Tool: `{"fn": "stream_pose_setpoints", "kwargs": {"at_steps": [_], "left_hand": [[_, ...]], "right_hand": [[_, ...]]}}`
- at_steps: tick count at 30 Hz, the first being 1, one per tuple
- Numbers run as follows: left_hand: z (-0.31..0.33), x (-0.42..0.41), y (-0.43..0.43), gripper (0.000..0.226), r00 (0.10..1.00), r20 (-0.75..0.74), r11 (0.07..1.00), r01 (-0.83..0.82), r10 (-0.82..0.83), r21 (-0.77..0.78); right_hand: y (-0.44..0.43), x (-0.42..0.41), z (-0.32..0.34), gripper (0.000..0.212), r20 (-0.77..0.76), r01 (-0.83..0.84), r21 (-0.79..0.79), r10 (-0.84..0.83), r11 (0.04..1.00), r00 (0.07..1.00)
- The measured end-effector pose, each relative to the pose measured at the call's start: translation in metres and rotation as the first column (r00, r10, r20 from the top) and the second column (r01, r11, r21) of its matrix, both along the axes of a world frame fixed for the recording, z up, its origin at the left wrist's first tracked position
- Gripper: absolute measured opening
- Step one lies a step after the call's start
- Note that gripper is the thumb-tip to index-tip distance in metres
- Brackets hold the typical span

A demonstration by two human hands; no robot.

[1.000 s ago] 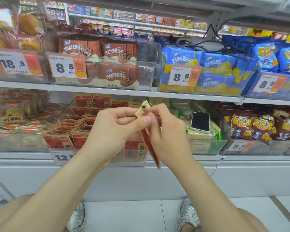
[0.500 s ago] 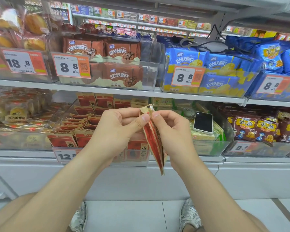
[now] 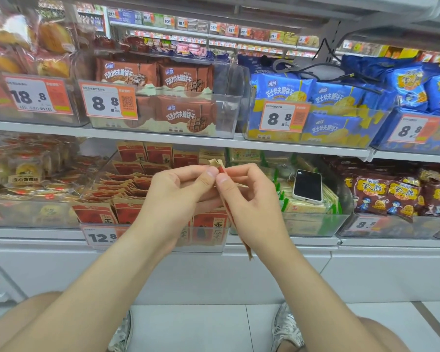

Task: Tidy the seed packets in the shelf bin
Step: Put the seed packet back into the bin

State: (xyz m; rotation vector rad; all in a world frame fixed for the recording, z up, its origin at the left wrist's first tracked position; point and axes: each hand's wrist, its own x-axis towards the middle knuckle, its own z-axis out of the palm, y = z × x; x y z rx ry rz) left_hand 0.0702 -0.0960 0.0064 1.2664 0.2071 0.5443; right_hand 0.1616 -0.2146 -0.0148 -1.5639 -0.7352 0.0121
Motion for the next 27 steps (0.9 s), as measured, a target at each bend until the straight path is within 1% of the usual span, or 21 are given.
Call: {"fn": "stream_pose_setpoints", "kwargs": {"at_steps": [2,3,6,8,12,13,14,16,18,20,21,24,25,27], "left_hand": [[-0.001,0.001,-0.002,0.020,1.000,0.002,1.000,-0.015,0.015,0.007],[-0.001,0.001,-0.002,0.018,0.999,-0.006,0.998,-0.041,0.041,0.045],[0.001,0.001,0.001,0.011,0.985,-0.040,0.950,-0.153,0.170,0.272],[0.002,0.002,0.001,0.009,0.978,-0.051,0.927,-0.173,0.201,0.331],[0.000,0.003,-0.001,0.008,0.974,-0.030,0.903,-0.196,0.224,0.382],[0.000,0.003,-0.001,0.008,0.973,-0.022,0.894,-0.202,0.230,0.401],[-0.001,0.003,0.000,0.009,0.972,-0.019,0.880,-0.205,0.235,0.428],[-0.003,0.003,0.002,0.010,0.970,-0.026,0.846,-0.196,0.240,0.496],[-0.006,0.003,0.003,0.010,0.970,-0.034,0.823,-0.185,0.240,0.537],[-0.005,0.004,0.003,0.011,0.968,-0.036,0.835,-0.194,0.247,0.515],[-0.004,0.003,0.003,0.011,0.967,-0.036,0.853,-0.203,0.251,0.481],[0.002,0.001,0.003,0.011,0.969,-0.049,0.930,-0.219,0.244,0.294],[0.004,0.001,0.004,0.012,0.965,-0.052,0.941,-0.237,0.256,0.240],[0.006,0.002,0.007,0.015,0.948,-0.054,0.943,-0.303,0.313,0.136]], "right_hand": [[0.003,-0.003,0.000,0.018,-0.062,-0.039,0.026,0.041,0.999,0.997],[0.004,-0.005,0.000,0.020,-0.115,-0.076,0.046,0.081,0.996,0.990],[0.005,-0.011,0.006,0.016,-0.351,-0.150,0.128,0.187,0.980,0.918],[0.004,-0.014,0.011,0.018,-0.460,-0.161,0.163,0.220,0.973,0.861],[0.006,-0.009,0.012,0.019,-0.530,-0.127,0.178,0.204,0.976,0.823],[0.007,-0.007,0.011,0.018,-0.559,-0.131,0.189,0.216,0.973,0.801],[0.006,-0.005,0.010,0.022,-0.594,-0.149,0.203,0.242,0.968,0.767],[0.004,-0.002,0.008,0.045,-0.673,-0.203,0.198,0.284,0.959,0.683],[0.002,0.000,0.008,0.053,-0.725,-0.237,0.178,0.290,0.955,0.624],[0.000,0.001,0.008,0.050,-0.714,-0.235,0.162,0.278,0.958,0.642],[0.000,0.001,0.008,0.045,-0.681,-0.215,0.144,0.255,0.966,0.687],[-0.001,-0.001,0.012,0.034,-0.492,-0.159,0.045,0.161,0.986,0.855],[-0.003,-0.002,0.013,0.033,-0.423,-0.173,-0.003,0.156,0.985,0.893],[-0.007,-0.003,0.014,0.037,-0.332,-0.224,-0.126,0.171,0.967,0.928]]}}
